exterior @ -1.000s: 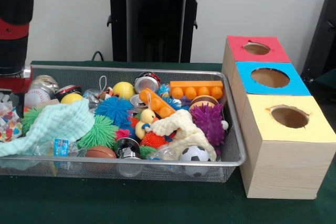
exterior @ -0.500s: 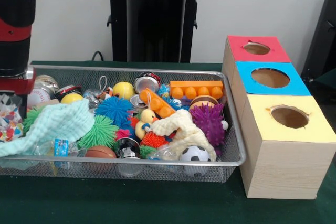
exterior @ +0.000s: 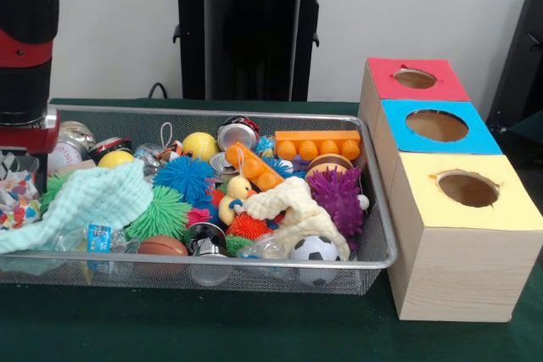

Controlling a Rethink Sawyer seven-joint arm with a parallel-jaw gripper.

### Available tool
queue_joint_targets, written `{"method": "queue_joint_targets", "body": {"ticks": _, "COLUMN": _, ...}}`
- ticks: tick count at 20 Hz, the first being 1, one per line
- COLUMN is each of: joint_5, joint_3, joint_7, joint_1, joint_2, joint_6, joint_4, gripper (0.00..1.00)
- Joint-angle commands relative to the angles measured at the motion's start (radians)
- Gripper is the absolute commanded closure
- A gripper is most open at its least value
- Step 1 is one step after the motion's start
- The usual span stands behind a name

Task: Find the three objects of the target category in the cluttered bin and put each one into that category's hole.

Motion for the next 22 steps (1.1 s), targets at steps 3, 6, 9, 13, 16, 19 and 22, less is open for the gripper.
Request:
{"method": "queue_joint_targets", "body": {"ticks": 3, "joint_5": 0.046, "joint_3": 0.137, "joint_7": -0.015, "joint_1": -0.043, "joint_2": 0.038, "joint_6": -0.082, "joint_4": 0.109, "gripper": 0.00}}
{"method": "queue_joint_targets", "body": {"ticks": 6, "joint_5": 0.048, "joint_3": 0.147, "joint_7": -0.009, "joint_1": -0.047, "joint_2": 0.040, "joint_6": -0.091, "joint_4": 0.104, "gripper": 0.00}}
{"method": "queue_joint_targets", "body": {"ticks": 9, "joint_5": 0.050, "joint_3": 0.150, "joint_7": -0.006, "joint_1": -0.046, "joint_2": 0.044, "joint_6": -0.086, "joint_4": 0.093, "gripper": 0.00}}
{"method": "queue_joint_targets", "body": {"ticks": 13, "joint_5": 0.045, "joint_3": 0.156, "joint_7": -0.020, "joint_1": -0.047, "joint_2": 0.046, "joint_6": -0.076, "joint_4": 0.081, "gripper": 0.00}}
{"method": "queue_joint_targets", "body": {"ticks": 16, "joint_5": 0.043, "joint_3": 0.154, "joint_7": -0.019, "joint_1": -0.048, "joint_2": 0.046, "joint_6": -0.076, "joint_4": 0.079, "gripper": 1.00}}
{"method": "queue_joint_targets", "body": {"ticks": 19, "joint_5": 0.037, "joint_3": 0.153, "joint_7": -0.021, "joint_1": -0.051, "joint_2": 0.046, "joint_6": -0.080, "joint_4": 0.082, "gripper": 1.00}}
{"method": "queue_joint_targets", "body": {"ticks": 22, "joint_5": 0.032, "joint_3": 0.157, "joint_7": -0.032, "joint_1": -0.059, "joint_2": 0.047, "joint_6": -0.083, "joint_4": 0.087, "gripper": 1.00}}
